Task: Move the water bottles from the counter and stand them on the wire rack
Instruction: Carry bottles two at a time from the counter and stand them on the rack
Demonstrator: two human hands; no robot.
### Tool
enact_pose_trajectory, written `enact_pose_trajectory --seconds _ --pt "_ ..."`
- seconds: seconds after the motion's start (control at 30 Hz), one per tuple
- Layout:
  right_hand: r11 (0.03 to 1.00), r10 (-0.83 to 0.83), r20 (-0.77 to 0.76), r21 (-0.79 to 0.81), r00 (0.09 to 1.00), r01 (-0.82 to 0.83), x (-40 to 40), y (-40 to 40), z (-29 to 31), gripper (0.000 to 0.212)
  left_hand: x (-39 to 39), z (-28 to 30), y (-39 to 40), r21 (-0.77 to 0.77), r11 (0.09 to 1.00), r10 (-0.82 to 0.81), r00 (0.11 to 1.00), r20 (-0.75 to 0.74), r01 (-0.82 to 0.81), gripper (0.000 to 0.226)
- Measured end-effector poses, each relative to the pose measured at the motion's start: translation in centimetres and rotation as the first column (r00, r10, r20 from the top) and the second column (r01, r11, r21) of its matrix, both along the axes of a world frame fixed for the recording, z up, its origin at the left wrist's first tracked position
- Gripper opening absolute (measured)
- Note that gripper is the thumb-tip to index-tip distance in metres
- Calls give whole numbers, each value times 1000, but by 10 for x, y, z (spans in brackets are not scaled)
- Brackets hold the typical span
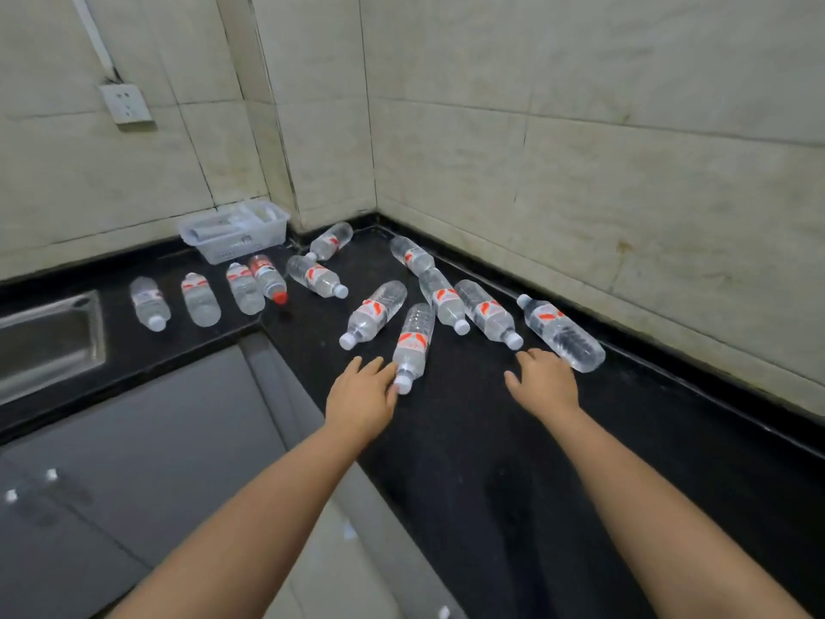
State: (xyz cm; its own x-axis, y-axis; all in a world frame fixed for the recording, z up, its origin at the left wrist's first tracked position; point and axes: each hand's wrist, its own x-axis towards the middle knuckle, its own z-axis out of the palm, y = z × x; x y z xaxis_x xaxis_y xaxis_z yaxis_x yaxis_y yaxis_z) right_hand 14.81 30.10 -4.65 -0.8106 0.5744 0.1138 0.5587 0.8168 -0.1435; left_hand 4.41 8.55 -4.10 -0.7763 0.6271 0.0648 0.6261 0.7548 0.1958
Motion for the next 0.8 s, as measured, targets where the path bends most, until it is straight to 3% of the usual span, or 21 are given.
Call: enact_pose_trajectory --seconds 0.2,0.37,0.6,0.7,0.8 --pt "997 -64 -6 -39 998 64 -82 51 -10 36 -87 -14 58 -48 996 -80 997 4 80 44" --pt "987 -127 64 -95 990 133 -116 68 -43 35 -133 -56 98 -170 976 -111 983 148 136 49" --pt "978 -174 86 -101 981 182 -169 94 -61 39 -188 -79 152 157 985 -130 897 423 69 73" --pt "972 -208 109 -84 972 218 -209 122 -57 42 -211 -93 166 197 978 -167 838 520 72 95" --pt "941 -249 100 -212 963 265 -244 142 -60 53 -219 -104 172 192 976 -192 813 549 101 100"
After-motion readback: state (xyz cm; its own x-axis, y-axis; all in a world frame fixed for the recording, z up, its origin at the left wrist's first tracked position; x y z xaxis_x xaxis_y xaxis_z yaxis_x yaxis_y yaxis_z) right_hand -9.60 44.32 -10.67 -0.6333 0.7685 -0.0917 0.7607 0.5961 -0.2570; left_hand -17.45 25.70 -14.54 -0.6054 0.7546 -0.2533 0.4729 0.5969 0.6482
